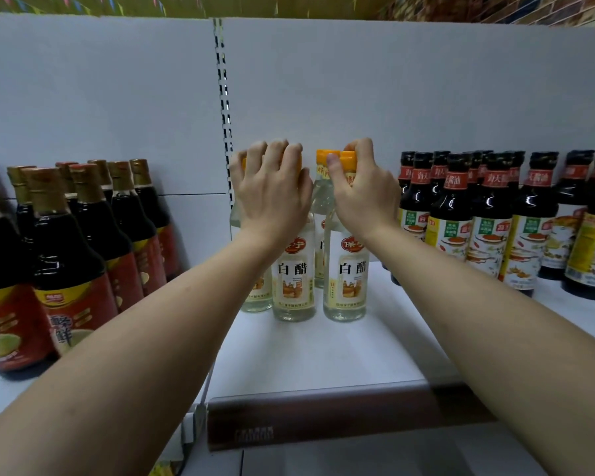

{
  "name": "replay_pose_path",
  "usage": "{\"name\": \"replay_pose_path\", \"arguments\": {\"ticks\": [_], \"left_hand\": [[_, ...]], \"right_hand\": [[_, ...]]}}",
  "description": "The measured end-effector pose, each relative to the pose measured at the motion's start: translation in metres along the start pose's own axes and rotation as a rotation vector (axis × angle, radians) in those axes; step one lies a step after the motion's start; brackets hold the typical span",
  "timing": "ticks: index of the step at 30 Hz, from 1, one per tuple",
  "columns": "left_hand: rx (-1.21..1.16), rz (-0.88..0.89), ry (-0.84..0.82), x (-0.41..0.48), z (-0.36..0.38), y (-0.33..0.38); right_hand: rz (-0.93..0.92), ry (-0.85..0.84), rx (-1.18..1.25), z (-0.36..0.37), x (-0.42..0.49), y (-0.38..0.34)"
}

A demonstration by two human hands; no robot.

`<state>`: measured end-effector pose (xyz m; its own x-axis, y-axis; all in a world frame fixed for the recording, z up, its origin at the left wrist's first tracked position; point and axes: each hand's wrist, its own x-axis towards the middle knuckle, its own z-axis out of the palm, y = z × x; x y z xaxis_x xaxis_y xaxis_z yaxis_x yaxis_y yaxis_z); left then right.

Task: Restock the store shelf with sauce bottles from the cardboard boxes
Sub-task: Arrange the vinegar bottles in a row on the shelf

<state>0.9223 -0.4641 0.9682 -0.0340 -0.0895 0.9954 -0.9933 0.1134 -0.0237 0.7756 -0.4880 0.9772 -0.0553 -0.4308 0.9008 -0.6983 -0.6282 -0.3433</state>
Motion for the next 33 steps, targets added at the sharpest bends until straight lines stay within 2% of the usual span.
{"name": "replay_pose_path", "arguments": {"ticks": [16, 25, 28, 33], "left_hand": [[0.181, 0.035, -0.007, 0.000, 0.032, -0.002], [0.170, 0.013, -0.001, -0.002, 0.036, -0.001], [0.187, 0.015, -0.021, -0.001, 0.035, 0.001], [0.215, 0.037, -0.144, 0.002, 0.023, 0.002]], "right_hand": [[0.015, 0.079, -0.019, 0.035, 0.012, 0.011], [0.023, 0.096, 0.004, 0.041, 0.012, 0.014], [0.033, 0.061, -0.016, 0.038, 0.011, 0.010], [0.084, -0.102, -0.088, 0.022, 0.010, 0.005]]}}
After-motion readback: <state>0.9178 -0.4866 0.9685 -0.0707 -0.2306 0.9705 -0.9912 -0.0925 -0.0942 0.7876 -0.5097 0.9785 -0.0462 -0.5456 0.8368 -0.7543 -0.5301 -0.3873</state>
